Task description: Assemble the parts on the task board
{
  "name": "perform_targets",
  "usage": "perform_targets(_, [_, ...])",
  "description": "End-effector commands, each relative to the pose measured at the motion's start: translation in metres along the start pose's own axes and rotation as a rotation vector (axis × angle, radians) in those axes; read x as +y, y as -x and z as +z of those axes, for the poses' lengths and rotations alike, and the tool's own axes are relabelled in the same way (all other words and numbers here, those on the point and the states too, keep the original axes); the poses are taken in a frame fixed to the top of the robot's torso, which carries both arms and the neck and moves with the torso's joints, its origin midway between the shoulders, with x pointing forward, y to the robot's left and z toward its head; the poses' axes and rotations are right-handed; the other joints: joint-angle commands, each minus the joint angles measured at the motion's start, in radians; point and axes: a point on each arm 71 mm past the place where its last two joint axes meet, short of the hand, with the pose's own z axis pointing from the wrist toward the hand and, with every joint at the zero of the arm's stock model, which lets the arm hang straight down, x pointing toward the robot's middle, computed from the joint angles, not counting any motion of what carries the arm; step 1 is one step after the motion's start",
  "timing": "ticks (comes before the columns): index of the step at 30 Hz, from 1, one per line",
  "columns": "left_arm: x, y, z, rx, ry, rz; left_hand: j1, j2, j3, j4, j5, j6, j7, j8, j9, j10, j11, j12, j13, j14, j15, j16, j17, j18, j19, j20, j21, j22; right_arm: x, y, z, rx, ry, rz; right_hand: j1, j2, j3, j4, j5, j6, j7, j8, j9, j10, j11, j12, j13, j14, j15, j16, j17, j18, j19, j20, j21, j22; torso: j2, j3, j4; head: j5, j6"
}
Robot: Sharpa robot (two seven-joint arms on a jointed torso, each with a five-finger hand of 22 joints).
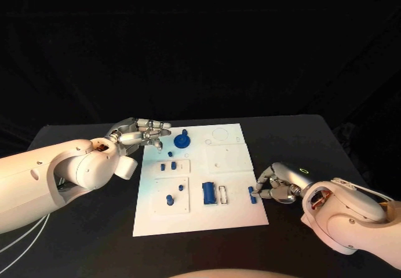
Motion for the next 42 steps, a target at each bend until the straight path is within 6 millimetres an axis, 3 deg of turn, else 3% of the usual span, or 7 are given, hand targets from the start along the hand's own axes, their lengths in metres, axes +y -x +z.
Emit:
perform_targets(1, [-0.001,-0.002,0.000,0.014,-0.010,-0.007,-0.004,0.009,-0.004,-0.001,-0.003,-0.005,0.001,0.001,-0.001,-0.009,0.001,0.004,0.001,-0.008,-0.002,-0.005,-0.001,0.014,-0.003,0.006,-0.003,-0.001,-0.003,-0.005,0.000,0.017,-0.024,-0.066,-0.023,-0.005,-0.003,0.012,0.004,0.013,-0.001,-0.005,-0.002,0.007,-0.004,0.004,-0.144,0.080,0.004,-0.005,0.146,-0.007,0.106,0.005,0.005,0.263,0.001,-0.0003,0.0006,-0.002,-0.004])
perform_targets(27, [-0.001,-0.001,-0.001,0.016,-0.005,-0.007,-0.005,0.010,-0.006,0.001,-0.003,-0.005,0.001,0.001,-0.002,-0.009,0.001,0.006,0.001,-0.009,-0.002,-0.004,-0.002,0.014,-0.002,0.006,-0.004,-0.002,0.004,-0.023,0.012,0.040,-0.027,-0.092,-0.043,-0.007,-0.003,0.042,0.016,0.021,-0.002,-0.011,-0.008,0.009,-0.005,0.004,-0.143,0.080,0.003,-0.004,0.148,-0.007,0.106,0.004,0.005,0.263,0.000,-0.0010,0.0015,0.002,-0.011])
perform_targets(42, [-0.001,0.000,-0.002,0.018,-0.001,-0.008,-0.007,0.012,-0.009,0.002,-0.003,-0.006,0.001,0.002,-0.002,-0.011,0.001,0.008,0.001,-0.009,-0.001,-0.004,-0.003,0.014,-0.002,0.006,-0.006,-0.003,0.004,-0.038,0.022,0.090,-0.049,-0.248,0.021,-0.042,0.015,0.010,-0.005,0.029,-0.006,-0.013,-0.012,0.004,-0.008,-0.005,-0.147,0.079,0.000,-0.007,0.144,-0.007,0.106,0.002,0.005,0.263,-0.001,-0.0009,0.0019,0.005,-0.011])
